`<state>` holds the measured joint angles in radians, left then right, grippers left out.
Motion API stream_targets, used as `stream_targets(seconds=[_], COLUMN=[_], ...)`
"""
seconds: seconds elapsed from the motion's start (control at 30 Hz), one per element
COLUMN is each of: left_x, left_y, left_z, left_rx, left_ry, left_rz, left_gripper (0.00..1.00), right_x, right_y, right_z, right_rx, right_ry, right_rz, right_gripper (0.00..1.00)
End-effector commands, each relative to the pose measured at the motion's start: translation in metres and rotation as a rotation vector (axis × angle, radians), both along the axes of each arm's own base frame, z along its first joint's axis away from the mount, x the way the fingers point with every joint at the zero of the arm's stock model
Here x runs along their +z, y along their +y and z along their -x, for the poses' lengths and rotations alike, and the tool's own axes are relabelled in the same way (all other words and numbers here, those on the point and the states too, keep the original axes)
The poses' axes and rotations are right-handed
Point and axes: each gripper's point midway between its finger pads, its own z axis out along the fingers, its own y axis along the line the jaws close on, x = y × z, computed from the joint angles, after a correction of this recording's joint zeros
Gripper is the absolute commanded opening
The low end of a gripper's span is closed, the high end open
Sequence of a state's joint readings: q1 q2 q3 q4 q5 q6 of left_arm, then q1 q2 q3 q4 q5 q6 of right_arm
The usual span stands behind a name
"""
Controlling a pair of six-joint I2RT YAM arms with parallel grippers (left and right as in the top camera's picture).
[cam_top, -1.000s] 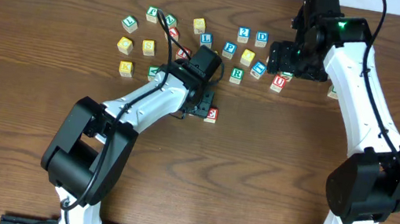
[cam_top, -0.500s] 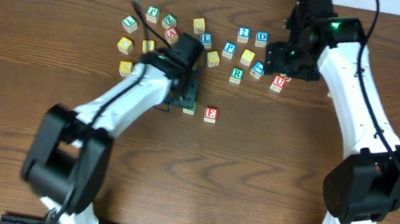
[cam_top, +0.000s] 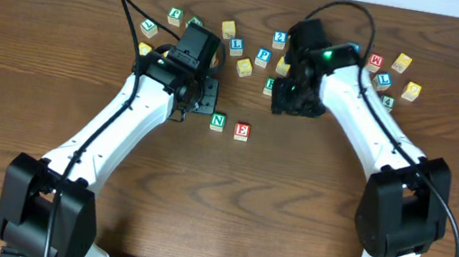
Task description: Spell out NEURIPS
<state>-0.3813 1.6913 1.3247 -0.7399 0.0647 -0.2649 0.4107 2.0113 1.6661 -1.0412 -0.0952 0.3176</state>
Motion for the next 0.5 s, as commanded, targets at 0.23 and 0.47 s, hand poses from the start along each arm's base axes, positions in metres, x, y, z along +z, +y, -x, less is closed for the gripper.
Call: stream_targets(seconds=[0.23,0.47], left_x=[-0.037,-0.055], left_y=[0.039,0.037], left_z=[0.000,0.000], left_rx=[0.154,0.121], left_ry=[0.114,0.189], left_rz=[-0.065,0.020], left_gripper=[0.36,0.36], right_x=[-0.045,-0.060], right_y=[0.031,0.038], right_z=[0.034,0.049], right_rx=[-0.016,-0.012], right_ry=[0.085,0.132], right_rz=[-0.074,-0.129], right_gripper=[0.25,0.22])
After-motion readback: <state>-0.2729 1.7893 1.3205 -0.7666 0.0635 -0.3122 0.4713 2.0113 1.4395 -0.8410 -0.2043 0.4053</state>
